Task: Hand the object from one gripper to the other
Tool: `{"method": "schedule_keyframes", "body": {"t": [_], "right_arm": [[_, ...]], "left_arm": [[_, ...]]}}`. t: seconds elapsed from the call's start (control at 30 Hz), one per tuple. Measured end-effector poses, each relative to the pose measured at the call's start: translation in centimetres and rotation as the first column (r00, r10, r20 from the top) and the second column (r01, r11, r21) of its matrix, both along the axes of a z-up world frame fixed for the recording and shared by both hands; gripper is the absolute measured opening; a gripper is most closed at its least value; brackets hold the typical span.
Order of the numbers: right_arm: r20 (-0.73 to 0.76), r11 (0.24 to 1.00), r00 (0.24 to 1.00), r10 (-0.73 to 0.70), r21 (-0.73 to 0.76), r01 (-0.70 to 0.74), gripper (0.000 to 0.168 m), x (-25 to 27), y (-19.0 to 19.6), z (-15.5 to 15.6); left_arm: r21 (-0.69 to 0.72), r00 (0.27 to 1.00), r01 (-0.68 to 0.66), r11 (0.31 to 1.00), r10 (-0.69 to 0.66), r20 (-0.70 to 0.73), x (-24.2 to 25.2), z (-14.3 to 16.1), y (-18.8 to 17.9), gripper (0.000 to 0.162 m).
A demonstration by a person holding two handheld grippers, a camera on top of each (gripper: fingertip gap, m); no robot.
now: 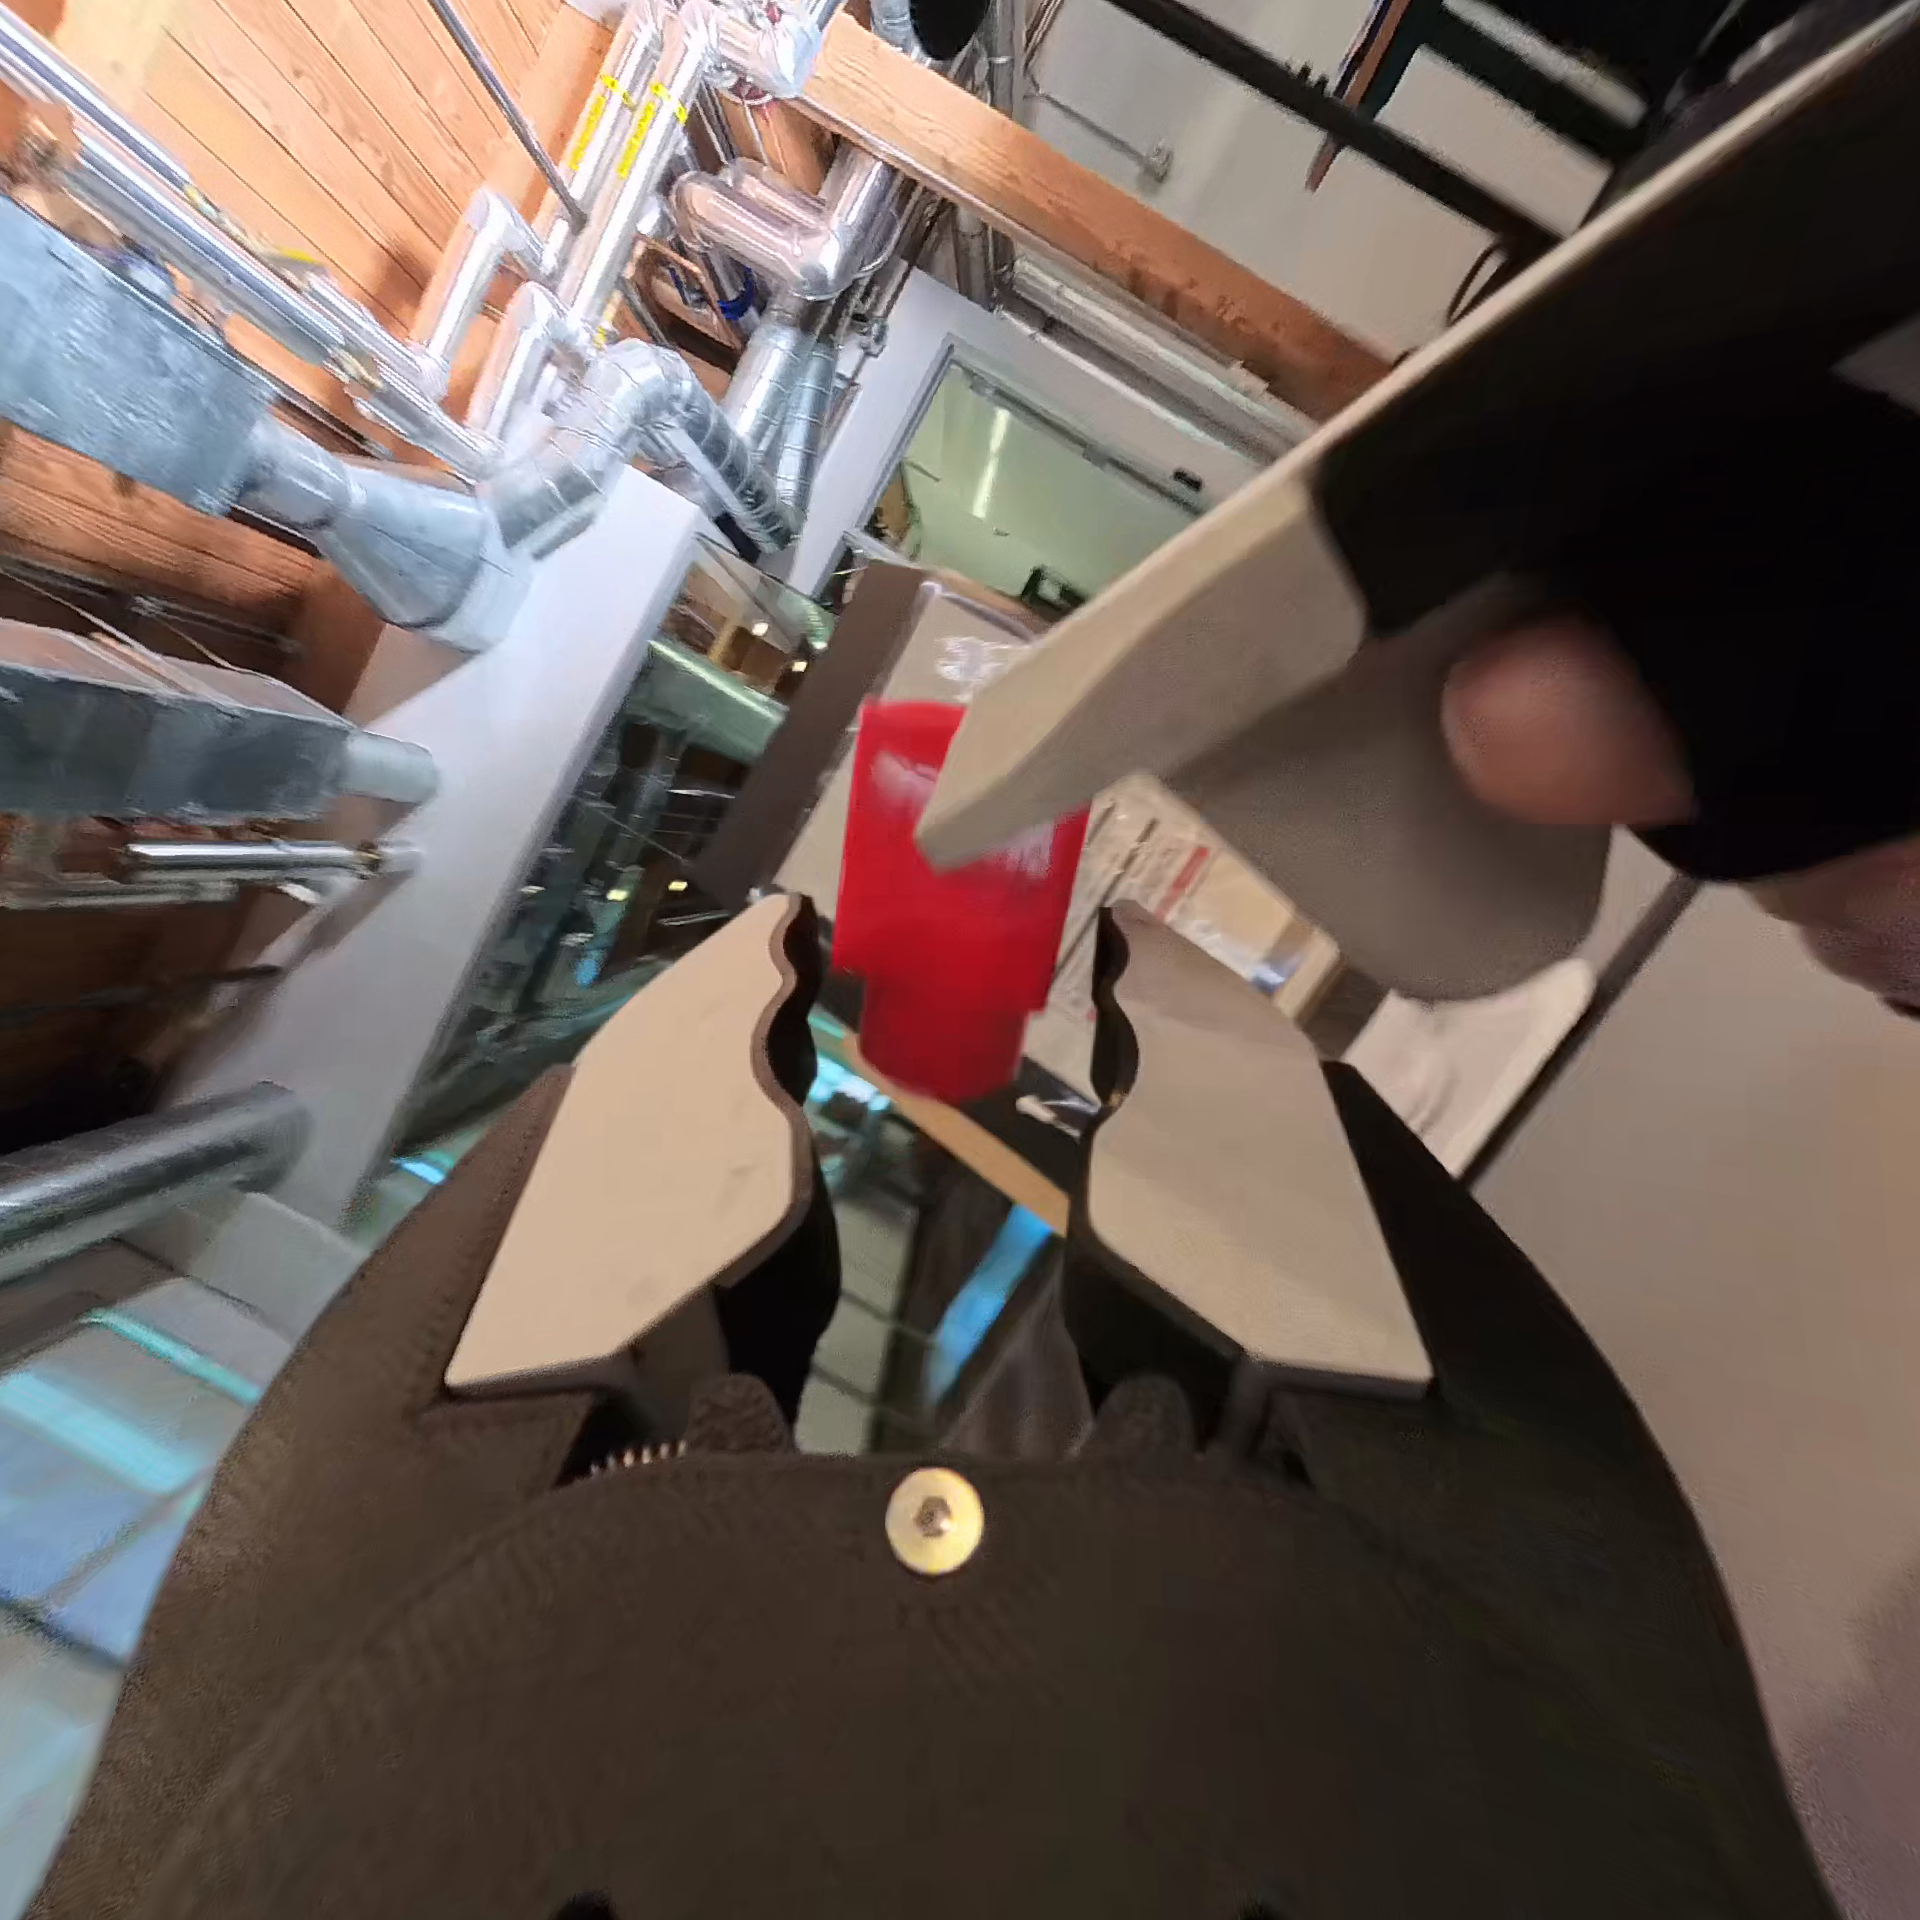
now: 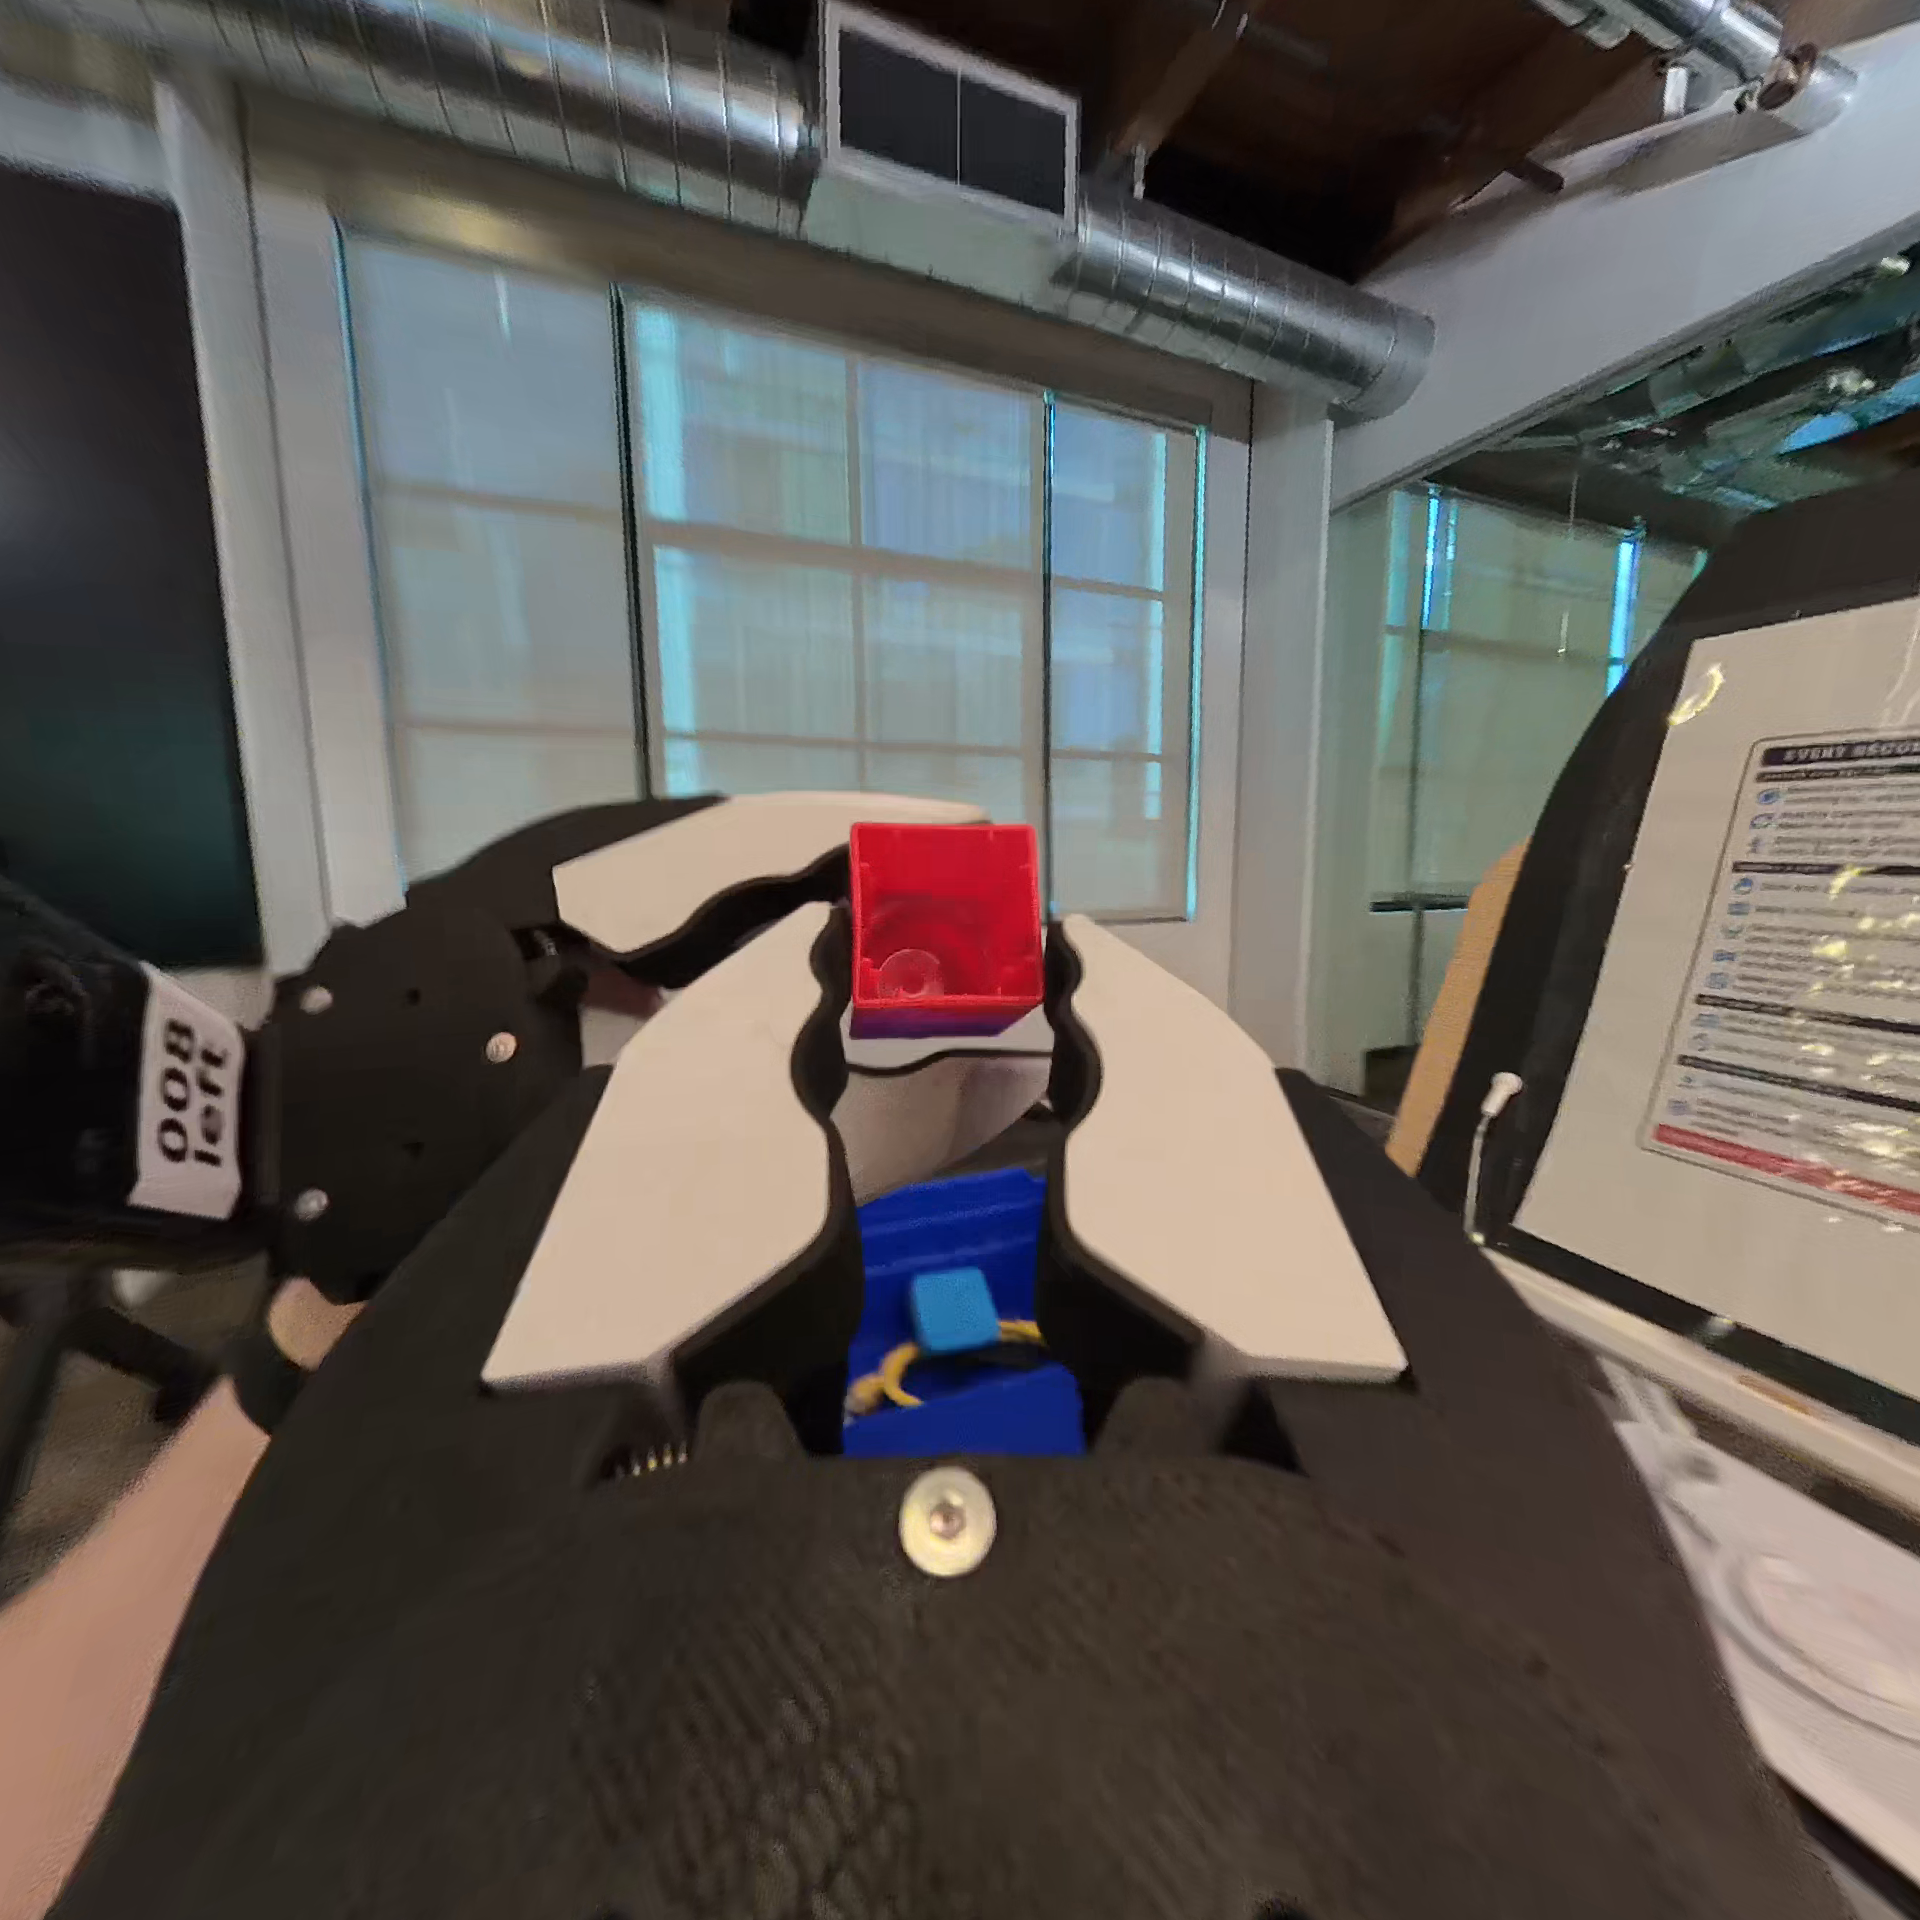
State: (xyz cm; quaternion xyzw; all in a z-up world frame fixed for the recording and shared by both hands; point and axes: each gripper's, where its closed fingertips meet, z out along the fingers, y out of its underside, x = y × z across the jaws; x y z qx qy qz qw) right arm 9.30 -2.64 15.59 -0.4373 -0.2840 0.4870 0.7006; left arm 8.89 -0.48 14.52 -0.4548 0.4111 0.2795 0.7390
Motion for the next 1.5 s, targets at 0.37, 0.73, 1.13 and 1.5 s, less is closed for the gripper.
{"method": "schedule_keyframes", "body": {"t": [0.37,0.73,1.13,1.5], "right_arm": [[-0.72,0.356,0.421,0.552,-0.253,-0.9,0.035,3.7,2.2,0.8],[-0.76,-0.094,0.096,0.643,-0.202,-0.975,0.035,-0.7,-1.2,-0.8],[-0.419,0.542,0.665,0.618,-0.386,-0.747,0.055,-2.8,1.3,-3.4],[0.342,0.531,0.728,-0.594,0.846,0.036,0.08,-4.4,-2.9,-5.8]], "left_arm": [[-0.125,0.704,0.648,0.751,-0.528,0.476,2.2,2.7,-6.0,0.05],[-0.063,0.702,0.648,0.759,-0.563,0.437,2.0,2.3,-5.1,0.045],[-0.237,0.817,0.508,0.828,-0.377,0.435,-0.8,1.3,-3.4,0.03],[-0.615,0.705,0.679,0.401,-0.121,0.699,-3.6,-3.4,-3.4,0.03]]}}
